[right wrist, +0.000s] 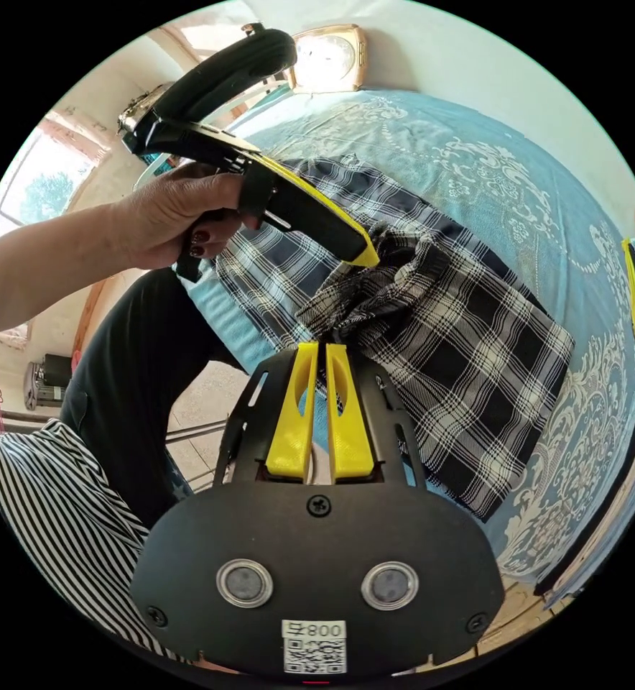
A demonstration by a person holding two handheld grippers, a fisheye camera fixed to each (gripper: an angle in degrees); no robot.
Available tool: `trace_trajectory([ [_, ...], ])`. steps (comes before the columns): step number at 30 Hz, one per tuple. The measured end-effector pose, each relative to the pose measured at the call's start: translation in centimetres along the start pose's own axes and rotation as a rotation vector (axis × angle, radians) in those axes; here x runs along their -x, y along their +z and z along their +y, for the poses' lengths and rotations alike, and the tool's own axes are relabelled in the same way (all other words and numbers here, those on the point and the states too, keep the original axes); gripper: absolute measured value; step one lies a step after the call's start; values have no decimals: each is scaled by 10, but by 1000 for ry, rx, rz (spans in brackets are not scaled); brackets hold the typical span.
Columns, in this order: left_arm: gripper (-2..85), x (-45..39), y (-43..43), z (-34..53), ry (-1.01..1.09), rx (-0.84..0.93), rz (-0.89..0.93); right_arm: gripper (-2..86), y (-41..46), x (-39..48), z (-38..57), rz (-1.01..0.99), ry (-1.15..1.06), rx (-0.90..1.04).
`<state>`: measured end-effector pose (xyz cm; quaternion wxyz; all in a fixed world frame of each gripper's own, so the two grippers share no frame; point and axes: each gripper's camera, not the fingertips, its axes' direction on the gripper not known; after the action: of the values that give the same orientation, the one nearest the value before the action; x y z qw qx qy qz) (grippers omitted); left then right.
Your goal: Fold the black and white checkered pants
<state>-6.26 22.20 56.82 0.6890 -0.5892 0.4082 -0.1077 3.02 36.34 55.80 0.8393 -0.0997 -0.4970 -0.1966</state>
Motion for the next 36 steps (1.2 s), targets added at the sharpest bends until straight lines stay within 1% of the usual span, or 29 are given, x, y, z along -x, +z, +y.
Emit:
trace_trajectory([
  [3,1,-8,-11,8,38,-53,33,26,8,7,-5,62,-29,8],
  [5,1,-19,-10,6,88,-50,54,30,12,9,-8,77,-43,13],
  [7,1,-28,-1,1,129,-19,72,33,15,9,-11,91,-54,18],
  [9,1,-35,15,-3,158,59,52,36,18,8,-14,103,-67,24],
  [10,1,-36,18,-2,160,75,36,37,18,7,-15,103,-70,27],
  [12,0,-33,21,6,133,99,-56,39,17,4,-17,105,-73,31],
  [16,1,-18,7,28,53,49,-65,40,10,-4,-17,94,-52,13],
  [18,1,-10,-1,41,4,18,-65,35,-2,-15,-15,34,-9,-25],
  [23,1,-3,-3,57,-31,34,-82,11,-29,-55,-4,-128,160,-148],
  [27,1,-12,-9,64,-32,-47,-72,3,-31,-89,-5,-289,238,-174],
  [29,1,-19,-10,64,-12,-78,-59,2,-28,-93,-9,-299,218,-155],
  [32,1,-26,2,59,0,-46,-107,1,-16,-95,-17,-248,199,-40],
  [35,1,-22,17,60,-46,18,-178,1,-23,-102,-16,-248,192,-39],
  [36,1,-21,18,62,-67,4,-149,1,-29,-106,-15,-253,200,-39],
])
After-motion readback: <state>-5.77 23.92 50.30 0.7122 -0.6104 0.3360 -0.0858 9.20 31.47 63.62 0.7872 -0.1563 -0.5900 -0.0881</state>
